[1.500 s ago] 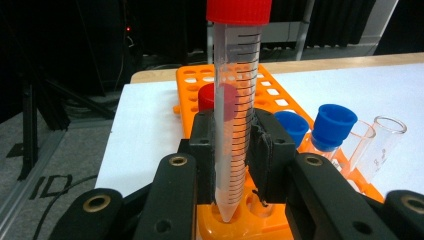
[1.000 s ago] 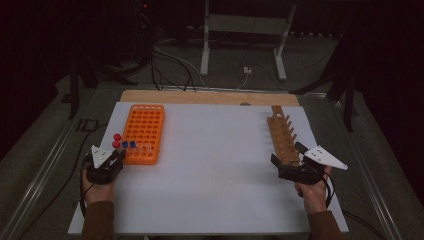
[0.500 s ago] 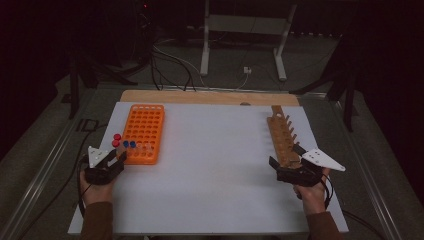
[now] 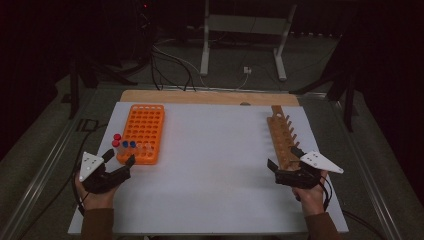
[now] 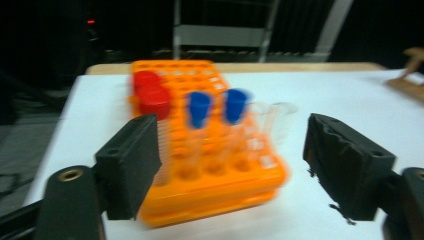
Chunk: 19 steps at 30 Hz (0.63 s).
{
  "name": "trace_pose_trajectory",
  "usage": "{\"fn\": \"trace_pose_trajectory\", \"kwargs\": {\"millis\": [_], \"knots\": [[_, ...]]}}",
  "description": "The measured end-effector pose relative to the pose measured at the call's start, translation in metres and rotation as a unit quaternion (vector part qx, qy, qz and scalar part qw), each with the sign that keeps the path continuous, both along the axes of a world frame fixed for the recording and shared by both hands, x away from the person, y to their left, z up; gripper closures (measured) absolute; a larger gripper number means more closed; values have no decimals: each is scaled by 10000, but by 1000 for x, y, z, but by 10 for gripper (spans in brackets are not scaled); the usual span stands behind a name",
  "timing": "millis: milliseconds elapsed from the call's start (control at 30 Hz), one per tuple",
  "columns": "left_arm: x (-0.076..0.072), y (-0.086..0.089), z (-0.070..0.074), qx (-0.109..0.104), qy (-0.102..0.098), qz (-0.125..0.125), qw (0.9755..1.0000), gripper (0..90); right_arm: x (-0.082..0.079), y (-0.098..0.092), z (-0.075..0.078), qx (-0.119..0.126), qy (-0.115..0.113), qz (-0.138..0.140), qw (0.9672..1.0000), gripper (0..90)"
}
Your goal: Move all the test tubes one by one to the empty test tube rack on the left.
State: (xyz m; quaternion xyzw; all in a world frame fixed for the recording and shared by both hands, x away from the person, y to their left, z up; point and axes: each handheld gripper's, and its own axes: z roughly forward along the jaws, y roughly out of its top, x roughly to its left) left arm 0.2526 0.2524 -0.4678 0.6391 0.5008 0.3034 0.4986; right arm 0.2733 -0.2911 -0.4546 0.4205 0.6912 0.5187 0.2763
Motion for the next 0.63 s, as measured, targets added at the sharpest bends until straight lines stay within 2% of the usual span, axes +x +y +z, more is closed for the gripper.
{"fn": "trace_pose_trajectory", "kwargs": {"millis": [133,300,367,467,633], "knots": [[-2,-12,2,41,-34,-212,9998,146,-1,1,-1,-2,7,44,10000,3],[-6,-20,4,35,-95,-352,9993,23,-2,3,-3,-17,-23,95,10000,3],[-8,-22,5,-41,-129,-416,9990,7,-2,3,-3,-9,-29,101,9999,3],[-10,-26,5,10,-173,-478,9987,5,-2,4,-4,4,-30,108,9999,3],[-12,-25,5,-12,-215,-418,9989,5,-3,5,-6,-20,-5,147,9999,3]]}}
